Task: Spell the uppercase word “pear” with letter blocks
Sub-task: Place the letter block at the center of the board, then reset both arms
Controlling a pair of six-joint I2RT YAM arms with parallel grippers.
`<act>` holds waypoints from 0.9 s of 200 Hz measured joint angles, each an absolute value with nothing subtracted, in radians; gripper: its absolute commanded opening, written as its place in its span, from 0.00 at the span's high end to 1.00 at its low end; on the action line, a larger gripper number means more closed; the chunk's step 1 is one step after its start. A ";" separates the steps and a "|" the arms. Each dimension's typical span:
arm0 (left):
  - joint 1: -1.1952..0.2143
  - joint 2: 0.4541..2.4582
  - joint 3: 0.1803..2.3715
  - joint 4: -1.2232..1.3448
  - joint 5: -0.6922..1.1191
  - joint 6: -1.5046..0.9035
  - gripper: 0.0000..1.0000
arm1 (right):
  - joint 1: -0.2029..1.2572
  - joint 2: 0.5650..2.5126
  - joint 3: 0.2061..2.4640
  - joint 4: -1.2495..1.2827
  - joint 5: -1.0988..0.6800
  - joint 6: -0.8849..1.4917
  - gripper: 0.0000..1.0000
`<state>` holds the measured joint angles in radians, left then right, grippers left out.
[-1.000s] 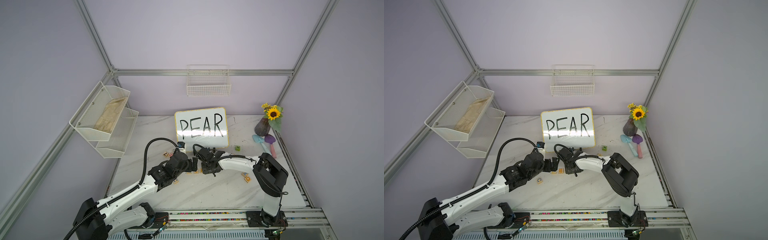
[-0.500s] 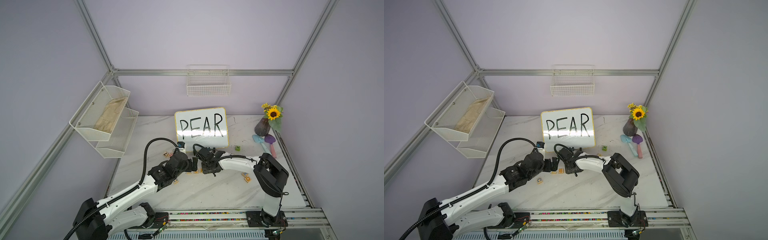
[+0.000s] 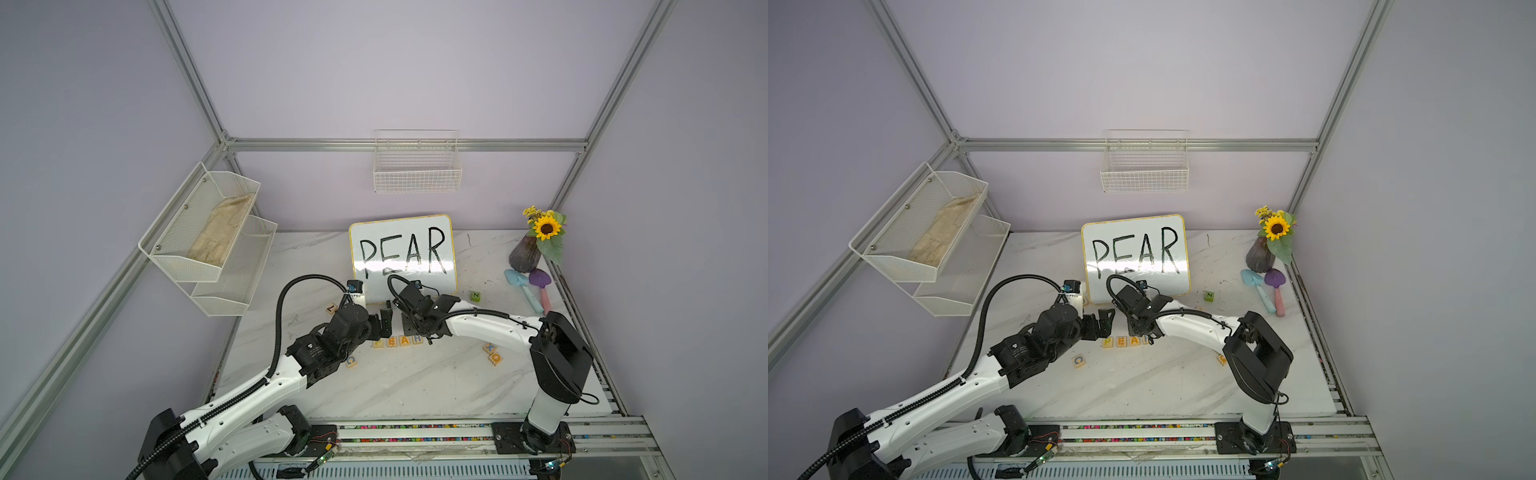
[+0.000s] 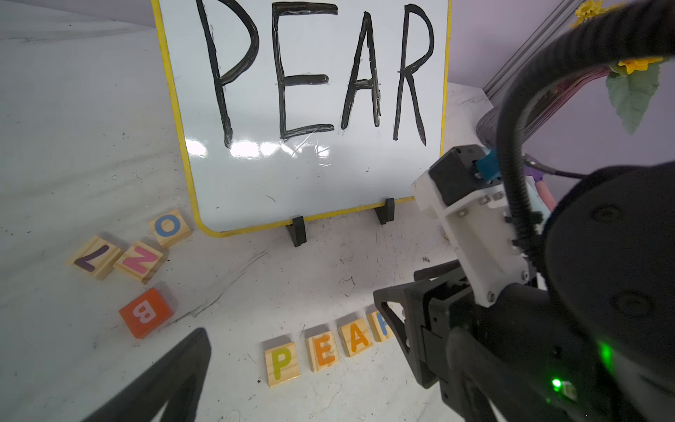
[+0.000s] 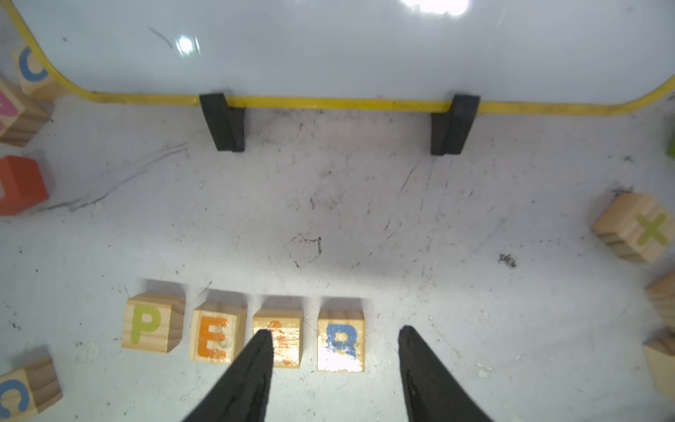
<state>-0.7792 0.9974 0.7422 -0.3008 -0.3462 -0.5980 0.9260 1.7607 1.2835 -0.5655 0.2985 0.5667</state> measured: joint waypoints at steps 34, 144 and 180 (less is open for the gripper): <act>-0.751 1.000 0.743 -0.300 -0.396 -0.549 0.00 | 0.915 1.719 1.318 -0.572 0.424 0.490 0.26; -0.333 1.025 0.744 -0.075 -0.565 -0.282 0.00 | 0.503 1.430 1.165 -0.434 0.839 0.310 0.03; -0.240 1.050 0.729 0.033 -0.594 -0.249 0.00 | 0.373 1.384 1.071 -0.385 0.881 0.308 0.03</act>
